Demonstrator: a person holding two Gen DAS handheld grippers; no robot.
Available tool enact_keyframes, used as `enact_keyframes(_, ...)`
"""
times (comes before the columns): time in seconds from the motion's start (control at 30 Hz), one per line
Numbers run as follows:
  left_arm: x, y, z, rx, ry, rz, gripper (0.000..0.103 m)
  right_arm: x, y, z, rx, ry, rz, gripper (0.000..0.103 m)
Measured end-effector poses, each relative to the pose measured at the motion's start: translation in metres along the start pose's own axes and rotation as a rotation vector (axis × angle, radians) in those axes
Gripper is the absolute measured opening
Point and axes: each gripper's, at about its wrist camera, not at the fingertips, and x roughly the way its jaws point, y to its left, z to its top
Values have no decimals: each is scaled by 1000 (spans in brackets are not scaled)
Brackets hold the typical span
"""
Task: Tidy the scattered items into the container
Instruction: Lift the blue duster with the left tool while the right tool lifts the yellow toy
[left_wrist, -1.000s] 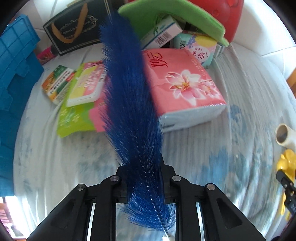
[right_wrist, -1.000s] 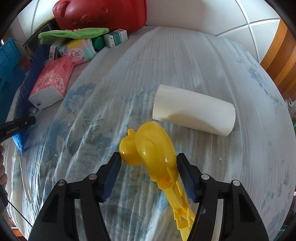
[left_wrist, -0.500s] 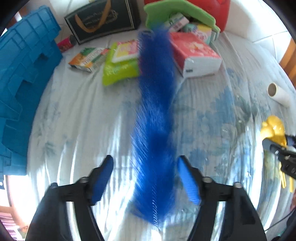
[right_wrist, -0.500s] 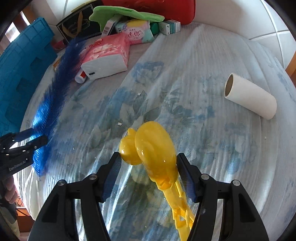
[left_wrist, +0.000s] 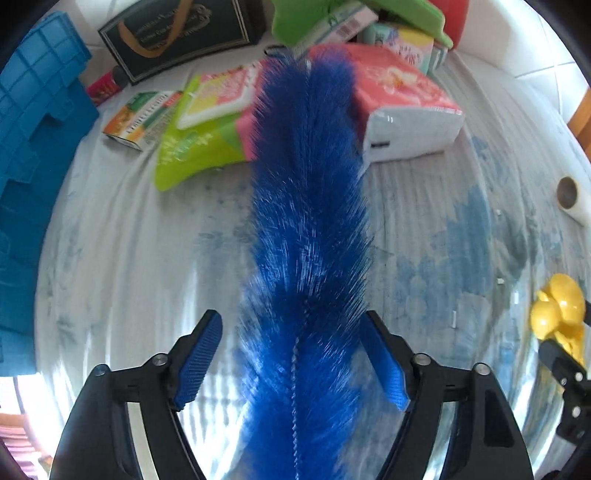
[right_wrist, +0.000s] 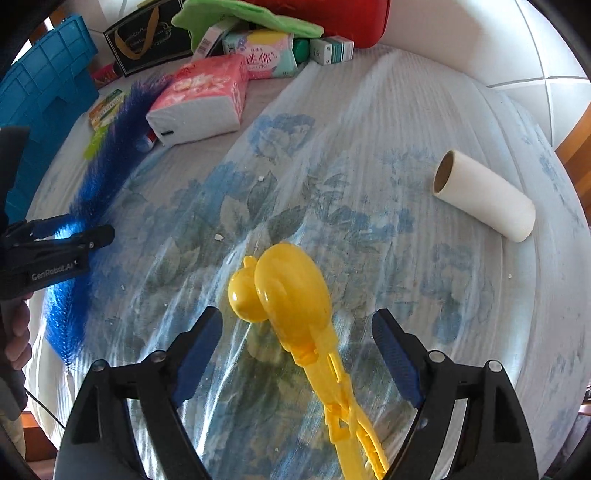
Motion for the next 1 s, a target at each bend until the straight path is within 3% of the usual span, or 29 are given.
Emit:
enact_keyframes(0.07,0,-1,1,-3,1,-25,20,9,0,-1,3,5,5,78)
enact_keyframes(0.1,-1,-2,1,-4,2,-38,16,11,0,-2,6,-2,3,73)
enact_keyframes(0.13,-2,-3,1,2,-4,-18,16,10,1,-2,6,-23,-10,61)
enact_keyframes(0.17,-6,-2,-1,5,-12,-12,16,9,0,-1,15,-36,-1,58)
enact_keyframes(0.47,-85,29,-19,-18,-166,-17,14,-49,22,0,-4,-216,48,57)
enact_keyframes(0.73,-172,79,-36,-27,-331,-20,14,-133,93,5,-34,-448,81,57)
enact_keyframes(1.0,-239,120,-48,-36,-443,4,13,-208,163,5,-38,-600,96,57)
